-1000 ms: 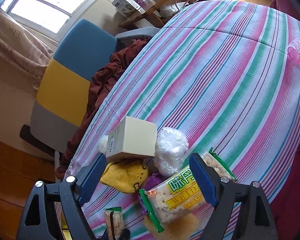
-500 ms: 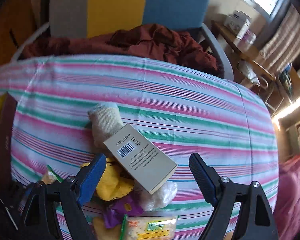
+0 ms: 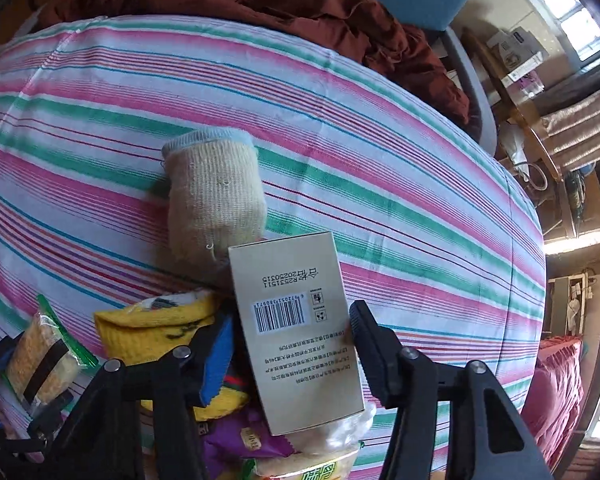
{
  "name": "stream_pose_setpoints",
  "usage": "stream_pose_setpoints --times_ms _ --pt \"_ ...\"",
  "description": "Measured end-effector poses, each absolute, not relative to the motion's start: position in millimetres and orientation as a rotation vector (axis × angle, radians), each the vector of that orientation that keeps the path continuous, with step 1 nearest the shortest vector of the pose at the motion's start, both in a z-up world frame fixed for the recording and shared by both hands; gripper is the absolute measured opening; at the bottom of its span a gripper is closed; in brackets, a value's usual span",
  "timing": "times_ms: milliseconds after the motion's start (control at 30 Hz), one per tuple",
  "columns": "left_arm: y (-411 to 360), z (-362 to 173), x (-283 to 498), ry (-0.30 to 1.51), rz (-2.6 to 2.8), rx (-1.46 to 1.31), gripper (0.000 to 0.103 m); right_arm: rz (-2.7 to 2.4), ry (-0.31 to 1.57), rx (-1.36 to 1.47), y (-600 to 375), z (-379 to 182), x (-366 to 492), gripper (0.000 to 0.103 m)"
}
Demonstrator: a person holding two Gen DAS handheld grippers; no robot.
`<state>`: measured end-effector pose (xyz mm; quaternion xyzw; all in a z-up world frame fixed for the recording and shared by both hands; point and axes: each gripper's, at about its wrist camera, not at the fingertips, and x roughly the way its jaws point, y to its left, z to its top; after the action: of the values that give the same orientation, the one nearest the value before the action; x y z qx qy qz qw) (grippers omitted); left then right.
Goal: Organize objects
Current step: 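Carry the cracker packet with the left tool over the gold box while the right tool holds the carton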
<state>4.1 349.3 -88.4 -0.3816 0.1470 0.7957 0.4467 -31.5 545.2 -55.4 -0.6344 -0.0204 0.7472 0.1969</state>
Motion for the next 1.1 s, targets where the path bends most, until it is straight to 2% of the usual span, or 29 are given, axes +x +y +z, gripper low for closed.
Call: stream_pose_setpoints --times_ms 233,433,1100 --pt "350.4 -88.3 4.7 0.363 1.972 -0.94 0.048 2.154 0.273 -1.445 557.8 -35.5 8.8 0.053" --pt "350.7 -88.4 4.4 0.349 1.967 -0.942 0.048 2.177 0.401 -1.304 561.5 -51.2 19.9 0.05" --pt "349.9 -88.3 10.8 0.409 2.004 -0.912 0.046 2.202 0.289 -1.32 553.4 -52.8 11.3 0.05"
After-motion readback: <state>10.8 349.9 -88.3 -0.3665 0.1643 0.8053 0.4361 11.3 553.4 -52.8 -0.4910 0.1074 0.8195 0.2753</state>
